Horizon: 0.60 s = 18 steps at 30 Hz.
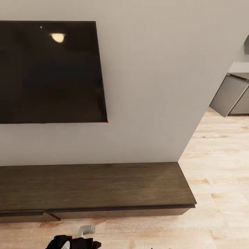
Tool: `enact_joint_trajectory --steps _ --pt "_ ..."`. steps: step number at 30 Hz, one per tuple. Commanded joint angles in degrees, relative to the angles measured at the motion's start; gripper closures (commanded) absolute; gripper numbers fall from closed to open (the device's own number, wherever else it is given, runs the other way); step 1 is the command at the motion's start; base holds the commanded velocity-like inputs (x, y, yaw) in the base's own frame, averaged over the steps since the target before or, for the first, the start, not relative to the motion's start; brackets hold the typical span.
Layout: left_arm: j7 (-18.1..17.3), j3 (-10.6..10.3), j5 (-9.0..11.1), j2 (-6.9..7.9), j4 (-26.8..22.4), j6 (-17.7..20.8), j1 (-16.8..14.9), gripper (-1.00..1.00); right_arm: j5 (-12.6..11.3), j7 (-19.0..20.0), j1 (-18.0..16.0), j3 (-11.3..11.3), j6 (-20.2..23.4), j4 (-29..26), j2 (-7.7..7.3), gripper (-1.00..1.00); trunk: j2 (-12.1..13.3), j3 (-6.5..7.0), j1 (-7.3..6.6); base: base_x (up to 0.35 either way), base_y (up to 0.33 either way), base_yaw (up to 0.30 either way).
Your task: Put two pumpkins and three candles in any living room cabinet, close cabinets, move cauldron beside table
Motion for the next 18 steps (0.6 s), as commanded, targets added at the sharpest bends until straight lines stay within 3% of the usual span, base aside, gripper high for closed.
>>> enact_joint_trajectory --steps 1,4,12,18 --pt "-0.5 -0.2 0.0 0.06 -0.9 0.3 0.0 -1.0 -0.6 1.1 -0.1 0.3 -0.3 0.2 0.01 -1.0 0.0 -0.06 0.01 0.0 0.0 0.0" --pt "-1.6 -0.8 0.1 0.03 -3.3 1.3 -0.1 -1.0 -0.7 3.4 -0.1 0.3 -0.4 0.5 -0.02 -1.0 0.0 -0.06 0.01 0.0 0.0 0.0" --pt "-9.7 -1.4 0.3 0.19 -10.5 11.9 -0.1 -1.0 -0.8 4.5 -0.1 0.2 -2.2 0.8 -0.04 -1.0 -0.4 -0.24 0.23 0.0 0.0 0.0" --pt "-12.3 -1.2 -0.2 0.33 -11.2 13.5 -0.1 -1.0 -0.8 4.6 -0.1 0.2 -2.6 0.4 -0.08 -1.0 -2.9 -1.31 1.54 0.0 0.0 0.0"
